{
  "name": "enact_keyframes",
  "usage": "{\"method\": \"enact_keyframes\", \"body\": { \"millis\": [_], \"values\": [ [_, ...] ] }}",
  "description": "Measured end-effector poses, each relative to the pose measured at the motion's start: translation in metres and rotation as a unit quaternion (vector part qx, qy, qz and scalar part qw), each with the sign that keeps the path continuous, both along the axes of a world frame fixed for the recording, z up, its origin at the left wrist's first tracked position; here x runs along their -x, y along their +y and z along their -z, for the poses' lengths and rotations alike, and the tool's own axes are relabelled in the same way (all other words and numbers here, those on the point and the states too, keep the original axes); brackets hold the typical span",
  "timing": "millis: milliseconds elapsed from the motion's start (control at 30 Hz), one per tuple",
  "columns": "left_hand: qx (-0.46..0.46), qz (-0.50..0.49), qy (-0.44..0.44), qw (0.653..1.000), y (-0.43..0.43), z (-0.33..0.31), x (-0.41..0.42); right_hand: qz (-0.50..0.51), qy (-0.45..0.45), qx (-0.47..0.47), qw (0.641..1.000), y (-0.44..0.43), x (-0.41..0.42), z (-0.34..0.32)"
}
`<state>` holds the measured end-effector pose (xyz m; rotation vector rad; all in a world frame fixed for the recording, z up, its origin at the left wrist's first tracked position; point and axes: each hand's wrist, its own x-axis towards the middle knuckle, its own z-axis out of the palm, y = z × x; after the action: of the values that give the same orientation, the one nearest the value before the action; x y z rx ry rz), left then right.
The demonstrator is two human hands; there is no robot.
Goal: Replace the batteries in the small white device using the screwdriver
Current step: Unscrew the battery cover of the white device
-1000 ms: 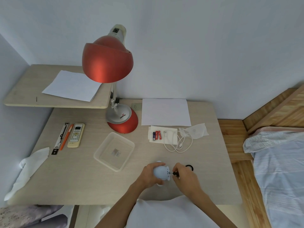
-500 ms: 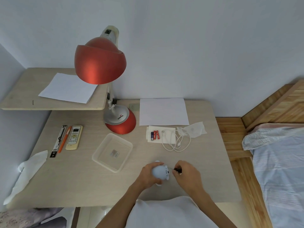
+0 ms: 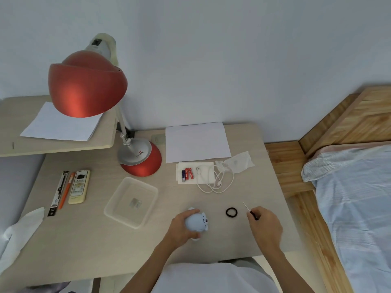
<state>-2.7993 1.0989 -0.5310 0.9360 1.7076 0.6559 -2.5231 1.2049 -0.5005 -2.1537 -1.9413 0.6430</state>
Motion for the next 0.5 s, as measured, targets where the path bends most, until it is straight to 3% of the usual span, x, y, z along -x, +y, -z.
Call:
{"method": "enact_keyframes", "body": {
  "millis": [500],
  "values": [
    [0.017,0.049,0.031,0.998,0.009,0.002,0.012,-0.037,-0.001,0.071,0.997,0.012,-0.036,0.037]
  ]
}}
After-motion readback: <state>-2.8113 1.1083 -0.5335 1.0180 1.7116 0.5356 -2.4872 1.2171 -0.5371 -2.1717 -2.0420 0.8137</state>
